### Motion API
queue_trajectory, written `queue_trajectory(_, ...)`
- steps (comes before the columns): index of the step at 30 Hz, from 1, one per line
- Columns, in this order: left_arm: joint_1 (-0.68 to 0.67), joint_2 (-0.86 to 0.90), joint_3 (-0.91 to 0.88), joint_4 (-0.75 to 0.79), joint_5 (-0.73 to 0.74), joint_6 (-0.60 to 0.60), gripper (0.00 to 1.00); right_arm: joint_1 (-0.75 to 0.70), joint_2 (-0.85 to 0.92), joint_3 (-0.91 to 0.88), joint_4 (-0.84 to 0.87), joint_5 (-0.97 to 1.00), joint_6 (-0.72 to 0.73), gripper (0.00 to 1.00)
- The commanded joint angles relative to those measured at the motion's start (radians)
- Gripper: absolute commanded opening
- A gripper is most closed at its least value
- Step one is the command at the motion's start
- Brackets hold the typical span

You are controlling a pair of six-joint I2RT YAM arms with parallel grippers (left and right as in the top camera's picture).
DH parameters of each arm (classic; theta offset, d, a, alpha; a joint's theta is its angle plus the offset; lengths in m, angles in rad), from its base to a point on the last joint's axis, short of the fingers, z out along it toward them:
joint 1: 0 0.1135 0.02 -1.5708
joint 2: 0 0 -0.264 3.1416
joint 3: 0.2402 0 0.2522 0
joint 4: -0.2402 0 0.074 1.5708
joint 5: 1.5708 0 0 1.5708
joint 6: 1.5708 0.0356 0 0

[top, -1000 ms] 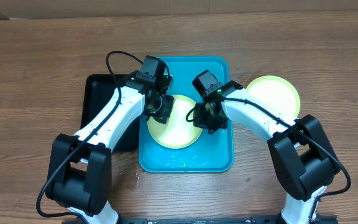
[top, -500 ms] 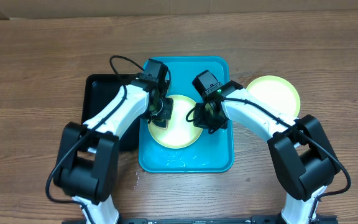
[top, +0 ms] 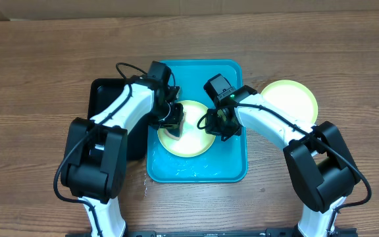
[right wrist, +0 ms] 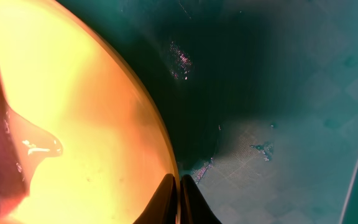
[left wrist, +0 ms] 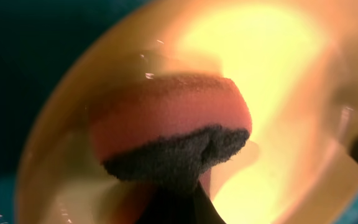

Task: Clean dirty plates on tray and stack at the side
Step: 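Scrub the yellow plate with the sponge in the left gripper, then rub the sponge in circles over the plate's left side, left gripper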

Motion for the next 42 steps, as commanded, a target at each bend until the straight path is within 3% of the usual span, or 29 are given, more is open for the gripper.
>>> queue_trajectory(1, 0.035, 0.041, 0.073, -0.057, 0.282, 0.053, 0.04, 0.015, -0.023, -0.007, 0.015, 0.011, -0.008, 0.04)
queue_trajectory(9, 0.068, 0.037, 0.207, -0.158, 0.289, 0.106, 0.04, 0.017, -0.023, -0.007, 0.015, 0.011, -0.008, 0.04)
queue_trajectory(16, 0.065, 0.037, 0.206, -0.176, 0.016, 0.074, 0.04, 0.017, -0.023, -0.007, 0.016, 0.011, -0.008, 0.04)
queue_trajectory(20, 0.055, 0.037, 0.196, -0.180, -0.060, 0.067, 0.04, 0.017, -0.023, -0.007, 0.017, 0.011, -0.008, 0.04)
queue_trajectory(29, 0.008, 0.038, 0.119, -0.105, -0.073, 0.058, 0.04, 0.017, -0.023, -0.007, 0.016, 0.011, -0.008, 0.04)
queue_trajectory(34, 0.001, 0.038, 0.050, -0.055, -0.164, -0.012, 0.04, 0.017, -0.023, -0.007, 0.017, 0.011, -0.008, 0.04)
queue_trajectory(42, -0.010, 0.038, -0.009, -0.025, -0.053, 0.029, 0.04, 0.017, -0.023, -0.007, 0.018, 0.011, -0.008, 0.04)
